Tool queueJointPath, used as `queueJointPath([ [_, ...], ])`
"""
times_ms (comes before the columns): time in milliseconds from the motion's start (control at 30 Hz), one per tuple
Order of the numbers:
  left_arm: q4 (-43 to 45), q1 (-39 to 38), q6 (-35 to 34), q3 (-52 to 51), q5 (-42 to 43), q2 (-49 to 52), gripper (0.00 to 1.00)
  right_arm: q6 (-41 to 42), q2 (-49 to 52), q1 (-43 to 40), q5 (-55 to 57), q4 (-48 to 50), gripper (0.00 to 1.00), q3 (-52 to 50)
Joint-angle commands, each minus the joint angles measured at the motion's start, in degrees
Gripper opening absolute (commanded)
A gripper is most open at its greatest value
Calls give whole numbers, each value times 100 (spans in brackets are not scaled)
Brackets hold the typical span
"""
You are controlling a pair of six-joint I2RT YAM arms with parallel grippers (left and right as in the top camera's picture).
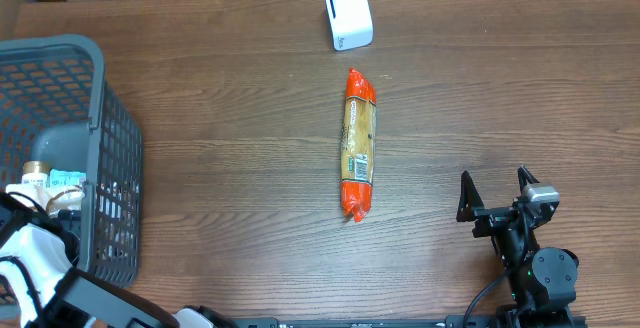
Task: Scan the item barcode
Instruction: 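Reach the left gripper into the basket and grasp the bread bag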
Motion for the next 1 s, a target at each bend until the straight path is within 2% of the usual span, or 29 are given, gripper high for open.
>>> queueJointPath([
  [0,166,20,-74,-55,-164,184,97,-37,-2,37,66,33,100,-55],
  [167,481,20,-57,-55,81,348,97,-39,-2,37,66,33,100,-55],
  [300,782,9,144,-57,520,479,93,-39,-2,37,66,35,100,-55],
  [400,1027,-61,520,-57,885,577,71,-39,-2,37,66,33,100,-55],
  [433,1095,-96,649,-57,1010,599,60,-39,-2,37,66,33,100,-55],
  [467,1147,-129,748,-57,1113,610,46,-39,-2,37,66,33,100,-55],
  [533,1261,-181,960,-55,1368,608,12,-39,-2,37,66,35,100,-55],
  [567,1318,-203,1051,-55,1506,608,4,-39,-2,39,66,33,100,-55],
  [967,1506,-205,1515,66,2520,431,4,-39,-2,37,66,33,100,-55],
])
